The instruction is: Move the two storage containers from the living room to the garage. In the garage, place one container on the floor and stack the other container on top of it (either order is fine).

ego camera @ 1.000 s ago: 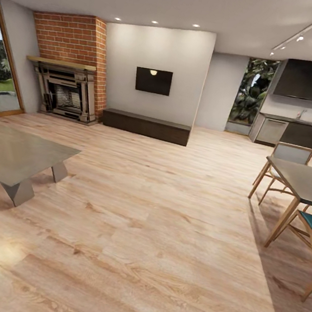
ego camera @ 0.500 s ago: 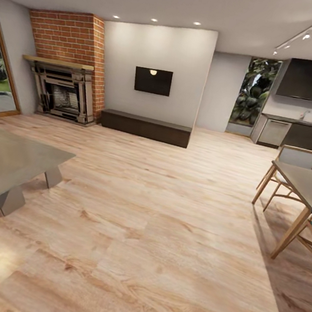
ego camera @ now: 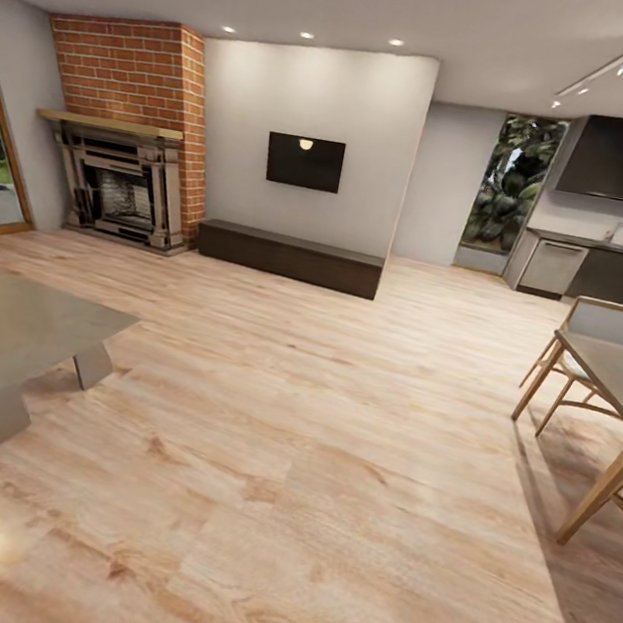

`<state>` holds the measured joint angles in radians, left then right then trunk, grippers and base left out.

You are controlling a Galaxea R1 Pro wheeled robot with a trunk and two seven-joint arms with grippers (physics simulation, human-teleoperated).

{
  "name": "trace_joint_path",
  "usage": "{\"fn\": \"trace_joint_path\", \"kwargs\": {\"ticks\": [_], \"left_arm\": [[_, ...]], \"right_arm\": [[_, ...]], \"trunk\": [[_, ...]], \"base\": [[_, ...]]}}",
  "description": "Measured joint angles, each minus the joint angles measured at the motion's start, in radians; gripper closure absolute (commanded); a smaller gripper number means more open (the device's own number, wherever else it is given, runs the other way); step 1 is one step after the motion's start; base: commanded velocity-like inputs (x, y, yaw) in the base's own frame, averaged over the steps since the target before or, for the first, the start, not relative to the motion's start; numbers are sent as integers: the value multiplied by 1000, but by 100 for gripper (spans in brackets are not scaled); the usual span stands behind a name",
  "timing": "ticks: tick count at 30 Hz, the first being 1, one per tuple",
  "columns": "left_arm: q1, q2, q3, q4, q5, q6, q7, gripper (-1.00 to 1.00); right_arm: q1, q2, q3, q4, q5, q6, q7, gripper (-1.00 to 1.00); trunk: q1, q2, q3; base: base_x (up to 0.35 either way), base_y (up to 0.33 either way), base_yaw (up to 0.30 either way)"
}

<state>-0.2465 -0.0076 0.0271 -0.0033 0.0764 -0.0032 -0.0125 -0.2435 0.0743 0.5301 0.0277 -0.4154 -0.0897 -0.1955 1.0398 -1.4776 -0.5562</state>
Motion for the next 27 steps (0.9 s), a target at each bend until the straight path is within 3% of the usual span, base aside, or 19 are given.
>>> {"fn": "trace_joint_path", "kwargs": {"ticks": [27], "left_arm": [[0, 0, 0, 0, 0, 0, 0, -100]], "right_arm": [[-1, 0, 0, 0, 0, -1, 0, -100]], "trunk": [[0, 0, 0]], "base": [[323, 0, 0]]}}
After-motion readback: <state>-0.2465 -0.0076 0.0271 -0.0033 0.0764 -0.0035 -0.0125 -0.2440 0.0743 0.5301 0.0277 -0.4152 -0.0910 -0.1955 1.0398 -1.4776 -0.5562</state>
